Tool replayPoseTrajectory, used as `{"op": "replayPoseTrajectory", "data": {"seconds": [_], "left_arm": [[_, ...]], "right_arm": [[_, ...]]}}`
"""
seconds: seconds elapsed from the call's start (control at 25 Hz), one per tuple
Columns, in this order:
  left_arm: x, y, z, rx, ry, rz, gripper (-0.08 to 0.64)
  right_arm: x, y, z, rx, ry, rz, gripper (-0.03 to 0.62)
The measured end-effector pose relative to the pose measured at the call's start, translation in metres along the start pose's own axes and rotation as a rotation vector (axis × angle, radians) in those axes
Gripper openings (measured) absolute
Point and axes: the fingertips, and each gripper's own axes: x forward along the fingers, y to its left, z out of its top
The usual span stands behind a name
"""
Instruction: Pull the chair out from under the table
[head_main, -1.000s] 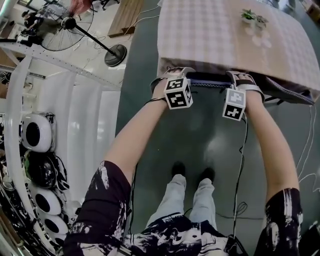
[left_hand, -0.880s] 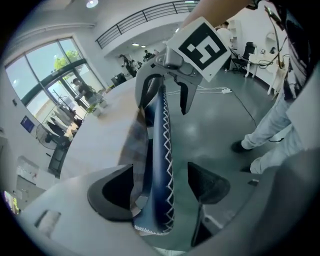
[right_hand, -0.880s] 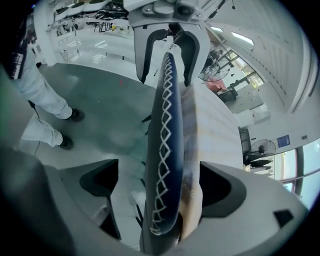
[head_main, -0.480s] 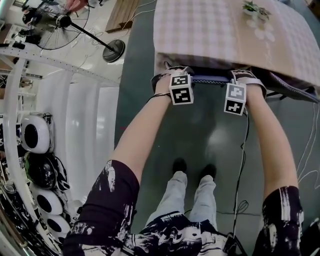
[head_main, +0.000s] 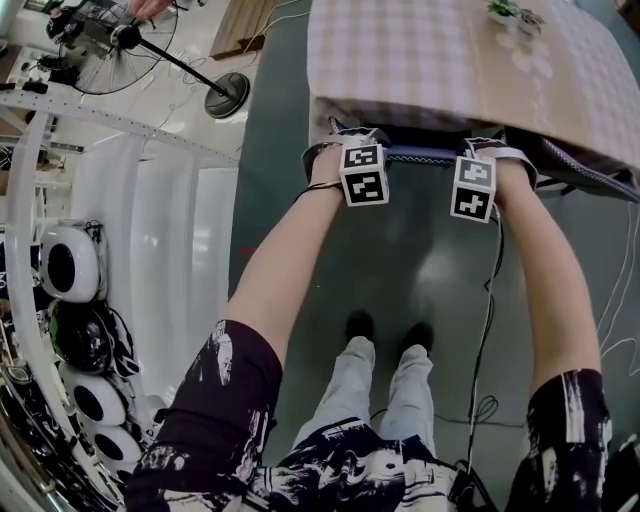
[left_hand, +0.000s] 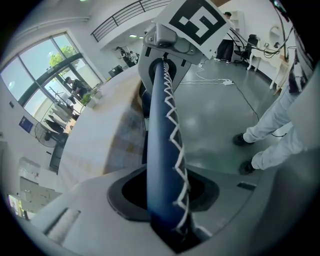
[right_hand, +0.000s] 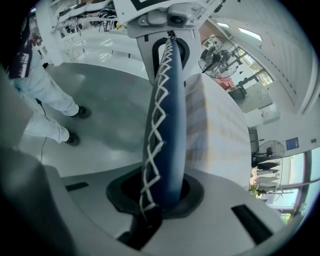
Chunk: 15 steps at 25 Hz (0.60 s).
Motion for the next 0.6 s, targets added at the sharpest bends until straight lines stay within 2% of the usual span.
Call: {"op": "replayPoseTrajectory", "data": {"seconds": [0.6], "left_arm": [[-0.012,-0.034,0.001,-0.002,0.009,-0.002,0.117]], "right_arm": [[-0.013,0.035,0.008,0.02,0.007,0.017,0.037]]}}
